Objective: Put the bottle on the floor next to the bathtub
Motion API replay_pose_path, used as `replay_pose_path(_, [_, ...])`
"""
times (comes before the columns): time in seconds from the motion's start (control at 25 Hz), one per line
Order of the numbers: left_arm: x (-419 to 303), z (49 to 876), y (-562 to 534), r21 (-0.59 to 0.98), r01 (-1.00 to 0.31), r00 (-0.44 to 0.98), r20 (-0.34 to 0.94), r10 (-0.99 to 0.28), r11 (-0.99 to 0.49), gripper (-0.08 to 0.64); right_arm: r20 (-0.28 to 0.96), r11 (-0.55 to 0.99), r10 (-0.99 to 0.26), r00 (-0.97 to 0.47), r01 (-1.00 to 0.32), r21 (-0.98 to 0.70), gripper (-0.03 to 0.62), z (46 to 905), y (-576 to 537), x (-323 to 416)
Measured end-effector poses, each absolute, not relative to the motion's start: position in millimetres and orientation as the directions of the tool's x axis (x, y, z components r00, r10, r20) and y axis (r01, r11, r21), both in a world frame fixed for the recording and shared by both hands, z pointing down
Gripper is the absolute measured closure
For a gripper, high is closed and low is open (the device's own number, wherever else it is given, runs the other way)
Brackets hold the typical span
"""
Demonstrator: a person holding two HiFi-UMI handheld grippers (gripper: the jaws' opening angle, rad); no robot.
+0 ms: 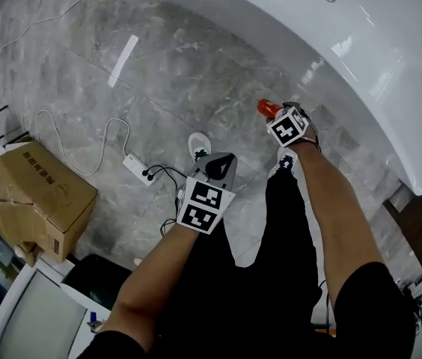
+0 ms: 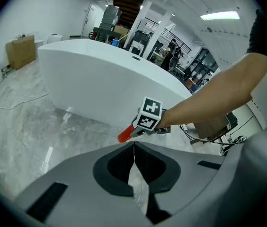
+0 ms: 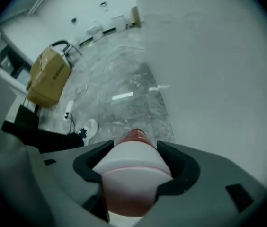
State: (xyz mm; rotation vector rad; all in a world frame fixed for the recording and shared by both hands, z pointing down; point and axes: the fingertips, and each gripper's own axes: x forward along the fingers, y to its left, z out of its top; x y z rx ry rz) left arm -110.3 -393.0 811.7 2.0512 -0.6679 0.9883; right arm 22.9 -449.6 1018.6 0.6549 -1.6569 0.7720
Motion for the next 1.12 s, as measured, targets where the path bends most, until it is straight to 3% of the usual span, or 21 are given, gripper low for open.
replay_pose_path(0.24, [-121,858,-391,0.403,-0.736,0.547,0.827,-0.128,-0.544,0.543,0.999,0.848,-0.001,-0.050,-0.530,-0.026,0.299,1100,-464,8])
replay_pose_path(0.64, [-116,896,-411,0.421,-0.723,0.580,0.800,-0.151,-0.547,0.543,1.000,0.891,-0.009,-0.001,-0.453,0.008,0.299,1188,-494,-4])
replay_pose_path(1.12, [-108,906,-414,0.445,-0.718,0.596,0.790,-0.143,-0.535,0.543,0.999,0.912,0.014,0.042,-0.410,0.004,0.299,1229,-501,-14])
